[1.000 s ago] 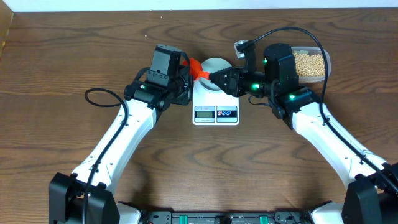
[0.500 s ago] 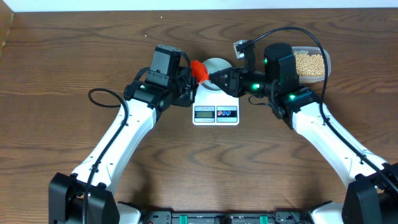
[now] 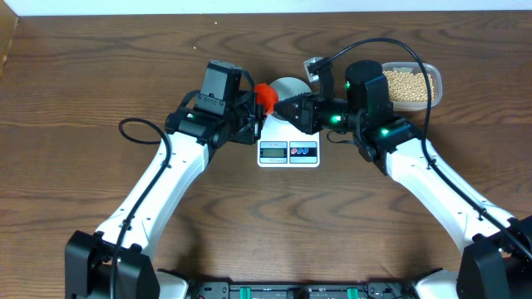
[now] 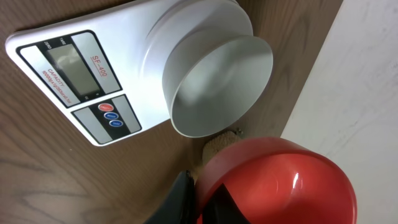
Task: Scoop item into bowl and weigh 50g on scale
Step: 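Grasp the red scoop handle with the right gripper, release left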
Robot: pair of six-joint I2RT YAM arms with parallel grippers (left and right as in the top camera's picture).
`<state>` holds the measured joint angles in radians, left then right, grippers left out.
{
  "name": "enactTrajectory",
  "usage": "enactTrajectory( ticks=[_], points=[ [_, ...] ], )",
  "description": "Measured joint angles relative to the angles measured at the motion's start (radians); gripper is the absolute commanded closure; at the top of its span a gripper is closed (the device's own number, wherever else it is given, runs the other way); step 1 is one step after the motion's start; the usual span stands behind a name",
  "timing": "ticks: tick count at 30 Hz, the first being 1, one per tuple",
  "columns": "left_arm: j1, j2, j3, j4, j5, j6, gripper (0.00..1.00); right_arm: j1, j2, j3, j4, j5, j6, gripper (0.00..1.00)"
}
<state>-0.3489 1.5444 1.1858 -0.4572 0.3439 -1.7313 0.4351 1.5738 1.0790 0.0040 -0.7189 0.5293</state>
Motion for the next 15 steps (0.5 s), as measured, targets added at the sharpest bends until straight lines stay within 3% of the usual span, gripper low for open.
enactTrajectory(
  ticks=[5,10,15],
  points=[
    [0.0,0.0,0.0,-0.003,0.003,0.0,0.93,0.0,0.0,0.0,-0.001,0.01,0.002,0.89],
    [0.0,0.0,0.0,-0.003,0.003,0.0,0.93,0.0,0.001,0.0,-0.001,0.017,0.005,0.99],
    [0.0,0.0,0.0,-0.003,0.002,0.0,0.93,0.0,0.004,0.0,-0.002,0.024,0.009,0.99]
  ],
)
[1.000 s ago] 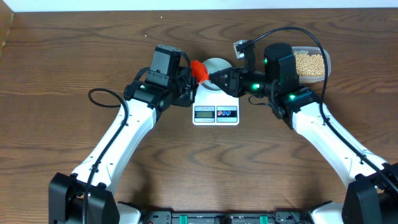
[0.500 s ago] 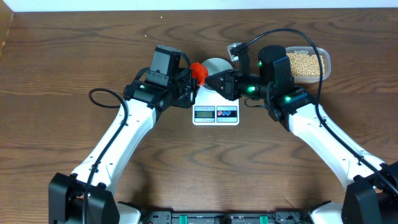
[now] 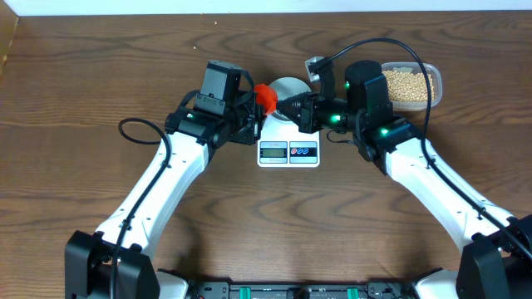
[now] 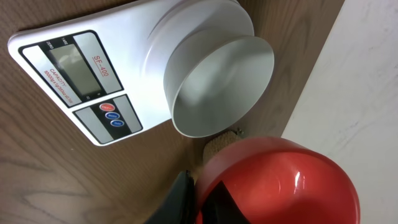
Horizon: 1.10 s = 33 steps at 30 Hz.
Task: Scoop item into bowl and weigh 50g on scale
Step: 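Grasp the red scoop handle with the right gripper, release left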
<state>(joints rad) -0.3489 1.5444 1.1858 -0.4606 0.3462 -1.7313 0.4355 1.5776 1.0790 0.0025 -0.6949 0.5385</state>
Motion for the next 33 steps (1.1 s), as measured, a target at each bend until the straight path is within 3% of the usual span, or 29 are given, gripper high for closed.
enactTrajectory(
  ticks=[1,3,5,7,9,12,23,27,33],
  points=[
    [0.0,0.0,0.0,0.0,0.0,0.0,0.92,0.0,0.0,0.0,0.0,0.0,0.0,0.99],
    [0.0,0.0,0.0,0.0,0.0,0.0,0.76,0.0,0.0,0.0,0.0,0.0,0.0,0.99],
    [0.0,0.0,0.0,0.0,0.0,-0.003,0.5,0.0,0.0,0.0,0.001,0.0,0.0,0.99],
    [0.0,0.0,0.0,-0.004,0.005,0.001,0.31,0.0,0.0,0.0,0.002,0.0,0.0,0.99],
    [0.0,0.0,0.0,-0.005,0.01,-0.003,0.22,0.0,0.0,0.0,0.002,0.003,0.0,0.99],
    [0.0,0.0,0.0,-0.006,0.014,-0.001,0.17,0.0,0.0,0.0,0.002,0.008,0.0,0.99],
    [0.0,0.0,0.0,-0.006,0.014,0.058,0.17,-0.008,0.0,0.0,-0.069,0.085,0.021,0.99],
    [0.002,0.0,0.0,-0.004,0.014,0.148,0.16,-0.032,0.0,0.0,-0.082,0.103,0.024,0.99],
    [0.02,0.0,0.0,-0.004,0.014,0.408,0.17,-0.065,0.0,0.0,-0.085,0.113,0.026,0.99]
  ],
)
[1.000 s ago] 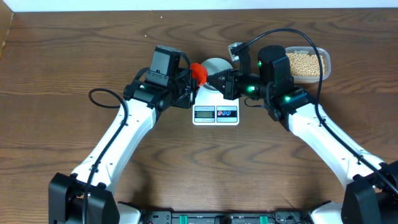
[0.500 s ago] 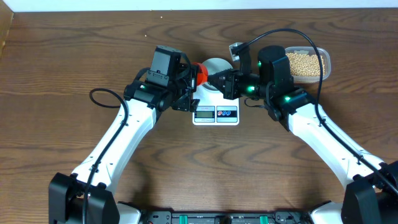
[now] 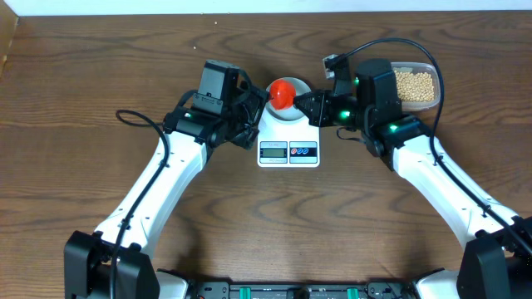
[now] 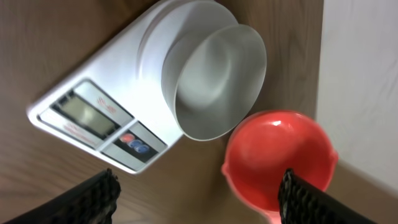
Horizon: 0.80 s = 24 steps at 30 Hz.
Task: Scoop item into bowl and weigh 50g on scale
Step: 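Grasp the red scoop handle with the right gripper, release left, then carry the red scoop with the right gripper to the soybean tub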
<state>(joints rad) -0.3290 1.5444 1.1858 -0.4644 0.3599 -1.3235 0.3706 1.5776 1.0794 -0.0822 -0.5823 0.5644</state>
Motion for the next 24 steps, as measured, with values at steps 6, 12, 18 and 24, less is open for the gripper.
enactTrajectory(
  ticks=[6,12,18,24],
  points=[
    [0.005,0.0,0.0,0.0,-0.031,0.313,0.17,-0.03,0.0,0.0,-0.003,-0.004,0.001,0.99],
    [0.005,0.0,0.0,-0.004,-0.046,0.55,0.17,-0.087,0.0,0.0,-0.005,-0.036,-0.006,0.99],
    [0.005,0.0,0.0,-0.013,-0.051,0.722,0.19,-0.164,-0.002,0.0,-0.015,-0.102,-0.016,0.99],
    [0.005,0.0,0.0,-0.03,-0.051,0.807,0.23,-0.228,-0.045,0.0,-0.086,-0.129,-0.026,0.99]
  ],
)
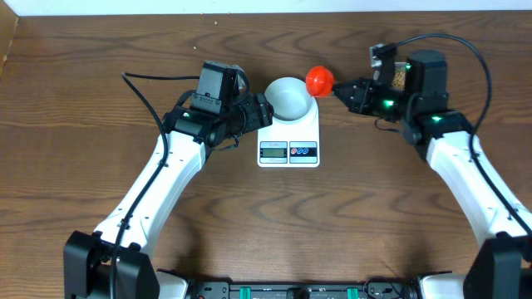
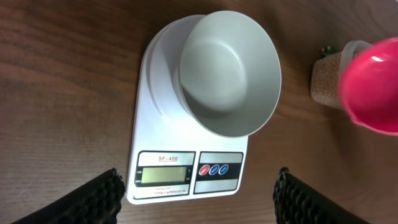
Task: Scoop item into bowl and weigh 50g on scale
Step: 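Carry the red scoop with the right gripper to the soybean tub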
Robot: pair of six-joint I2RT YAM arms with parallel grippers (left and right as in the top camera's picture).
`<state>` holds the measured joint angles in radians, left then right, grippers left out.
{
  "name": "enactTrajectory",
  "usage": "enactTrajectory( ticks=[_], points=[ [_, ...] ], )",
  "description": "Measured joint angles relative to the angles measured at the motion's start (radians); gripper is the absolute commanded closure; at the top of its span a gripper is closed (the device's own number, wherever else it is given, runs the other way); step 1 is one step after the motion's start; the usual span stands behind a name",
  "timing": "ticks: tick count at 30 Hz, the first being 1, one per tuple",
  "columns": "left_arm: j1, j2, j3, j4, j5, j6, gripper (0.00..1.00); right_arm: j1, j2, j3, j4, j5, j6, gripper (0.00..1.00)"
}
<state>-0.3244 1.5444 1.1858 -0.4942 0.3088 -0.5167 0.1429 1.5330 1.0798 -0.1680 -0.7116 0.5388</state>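
A white bowl (image 1: 288, 97) (image 2: 230, 71) stands empty on the white scale (image 1: 288, 143) (image 2: 171, 124), whose display is blank. The red scoop (image 1: 319, 80) (image 2: 376, 84) hangs to the right of the bowl, with my right gripper (image 1: 342, 90) shut on its handle. Just beyond it is the tub of beige beans (image 1: 400, 77) (image 2: 326, 79), mostly hidden by the right arm in the overhead view. My left gripper (image 1: 258, 112) (image 2: 199, 211) is open beside the scale's left side, its fingers (image 2: 93, 200) spread wide and holding nothing.
Brown wooden table (image 1: 100, 75) all round. A pale wall strip runs along the far edge. Both arms' cables arc above the table near the scale.
My right gripper has carried the red scoop from over the bowl to the right, toward the bean tub. The left gripper has drawn back and now faces the scale squarely, still open.
At first my left gripper held the red scoop beside the bowl, with the right gripper close against it. Later the left was open and the scoop was in the right gripper above the bowl. Now the right holds it near the bean tub.
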Motion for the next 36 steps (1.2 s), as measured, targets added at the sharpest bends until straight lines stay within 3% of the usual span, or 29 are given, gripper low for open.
enactTrajectory(
  ticks=[8,15,20,22,26,29,36],
  points=[
    [0.0,0.0,0.0,-0.019,0.0,0.072,0.25,-0.059,-0.061,0.051,-0.212,-0.005,-0.076,0.99],
    [0.0,0.0,0.0,-0.02,-0.001,0.156,0.34,-0.086,-0.061,0.208,-0.478,0.105,-0.21,0.99],
    [-0.001,0.0,0.0,-0.021,0.0,0.182,0.45,-0.088,-0.063,0.33,-0.594,0.196,-0.289,0.99],
    [-0.008,0.0,0.0,-0.022,0.0,0.185,0.6,-0.096,-0.064,0.356,-0.614,0.216,-0.311,0.99],
    [-0.056,0.0,0.0,-0.039,0.0,0.192,0.75,-0.137,-0.068,0.365,-0.647,0.238,-0.328,0.99],
    [-0.124,0.0,0.0,-0.076,-0.001,0.201,0.92,-0.172,-0.068,0.365,-0.682,0.265,-0.341,0.99],
    [-0.237,0.007,0.0,-0.101,-0.052,0.154,0.93,-0.201,-0.068,0.365,-0.733,0.333,-0.372,0.99]
  ],
)
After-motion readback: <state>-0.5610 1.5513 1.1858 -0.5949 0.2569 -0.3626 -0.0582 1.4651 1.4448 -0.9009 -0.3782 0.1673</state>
